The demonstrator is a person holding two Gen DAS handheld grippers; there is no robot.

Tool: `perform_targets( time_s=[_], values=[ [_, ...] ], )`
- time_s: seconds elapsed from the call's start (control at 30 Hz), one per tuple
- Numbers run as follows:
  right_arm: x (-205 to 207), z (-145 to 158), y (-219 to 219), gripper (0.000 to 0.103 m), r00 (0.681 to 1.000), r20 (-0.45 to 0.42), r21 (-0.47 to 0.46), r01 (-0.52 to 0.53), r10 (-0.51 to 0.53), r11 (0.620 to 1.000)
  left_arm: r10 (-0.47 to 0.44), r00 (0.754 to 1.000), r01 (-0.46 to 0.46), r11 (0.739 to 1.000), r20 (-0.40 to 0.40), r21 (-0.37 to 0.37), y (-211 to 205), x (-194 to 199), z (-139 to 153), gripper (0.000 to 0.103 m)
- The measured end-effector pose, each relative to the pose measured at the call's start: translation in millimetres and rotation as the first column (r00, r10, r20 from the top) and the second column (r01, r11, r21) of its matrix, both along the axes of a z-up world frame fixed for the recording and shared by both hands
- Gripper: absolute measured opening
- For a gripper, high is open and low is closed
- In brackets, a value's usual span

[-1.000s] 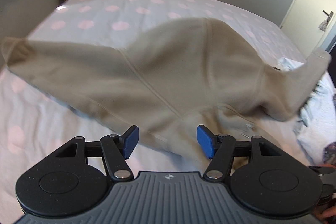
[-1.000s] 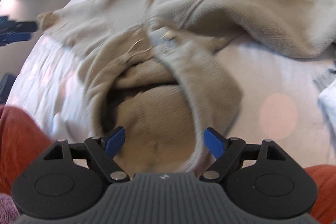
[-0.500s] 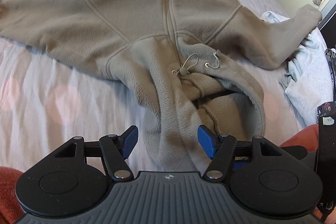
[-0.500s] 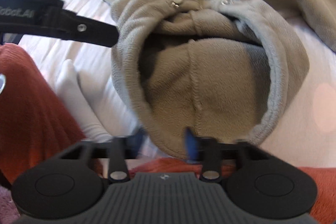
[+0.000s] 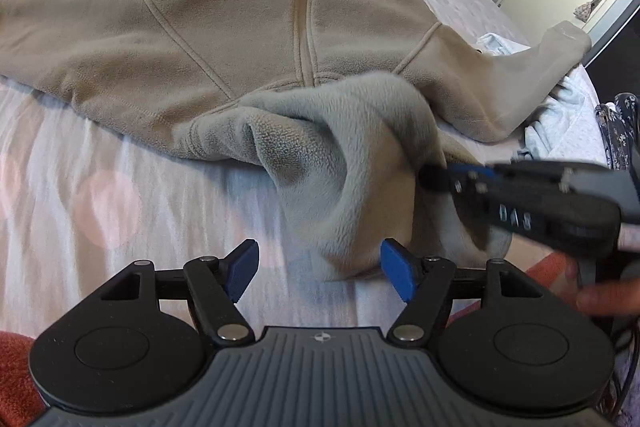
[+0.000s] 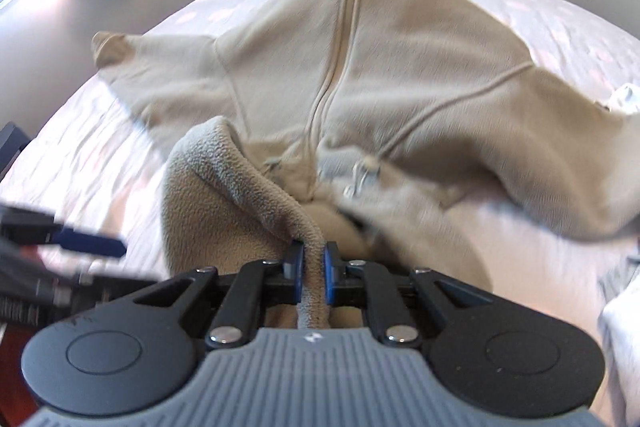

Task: Fold clothes

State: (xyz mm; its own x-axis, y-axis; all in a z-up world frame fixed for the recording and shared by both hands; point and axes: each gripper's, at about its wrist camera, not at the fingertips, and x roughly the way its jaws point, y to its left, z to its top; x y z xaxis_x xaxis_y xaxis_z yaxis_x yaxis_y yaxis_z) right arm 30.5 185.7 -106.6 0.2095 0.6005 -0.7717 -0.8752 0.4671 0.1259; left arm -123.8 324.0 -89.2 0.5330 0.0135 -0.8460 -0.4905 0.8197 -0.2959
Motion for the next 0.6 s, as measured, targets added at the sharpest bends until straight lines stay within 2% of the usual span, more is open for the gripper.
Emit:
perform_targets(
  time_s=[0.3,0.33,0.37,0.4,0.43,0.47,0.5,0.53,0.57,0.6],
  values=[
    [8,6,7,0.012,0.998,-0.039,0.027,-0.04,0.041,0.999,-0.05,0.998,0.05,0.999,-0.025,0.0,2,27,-19,0.064],
    [8,7,6,0.012,0.998,-0.045,0.03,-0.046,0.047,0.998,-0.056,0.998,0.056,0.998,-0.022,0.0,3,30,-21,0.053],
    [8,8,3,0.013,0.998,-0.05,0.035,-0.048,0.05,0.998,-0.059,0.998,0.059,0.998,-0.011,-0.018,5,32,-22,0.034],
    [9,9,0,0.014,0.997,-0.054,0.04,-0.05,0.052,0.998,-0.05,0.999,0.05,0.998,0.002,-0.039,8,34,-22,0.025],
    [11,12,-4,0.018,0.997,-0.06,0.049,-0.05,0.052,0.998,-0.04,0.999,0.041,0.997,0.016,-0.06,11,35,-23,0.016],
    [12,15,-10,0.028,0.997,-0.063,0.06,-0.047,0.051,0.997,-0.028,0.999,0.029,0.998,0.022,-0.064,14,36,-22,0.009],
    [14,19,-17,0.037,0.997,-0.058,0.073,-0.041,0.045,0.997,-0.016,1.0,0.018,0.998,0.027,-0.064,16,36,-20,0.007],
    [14,23,-25,0.054,0.999,-0.041,0.084,-0.027,0.031,0.996,-0.001,0.999,0.003,0.997,0.034,-0.071,20,35,-18,0.007],
    [16,27,-35,0.06,1.0,-0.024,0.09,-0.009,0.011,0.996,0.015,0.999,-0.011,0.997,0.042,-0.079,24,34,-16,0.006],
    [18,31,-44,0.061,1.0,-0.008,0.095,0.01,-0.01,0.995,0.037,0.998,-0.032,0.995,0.052,-0.092,28,32,-15,0.006]
  ],
)
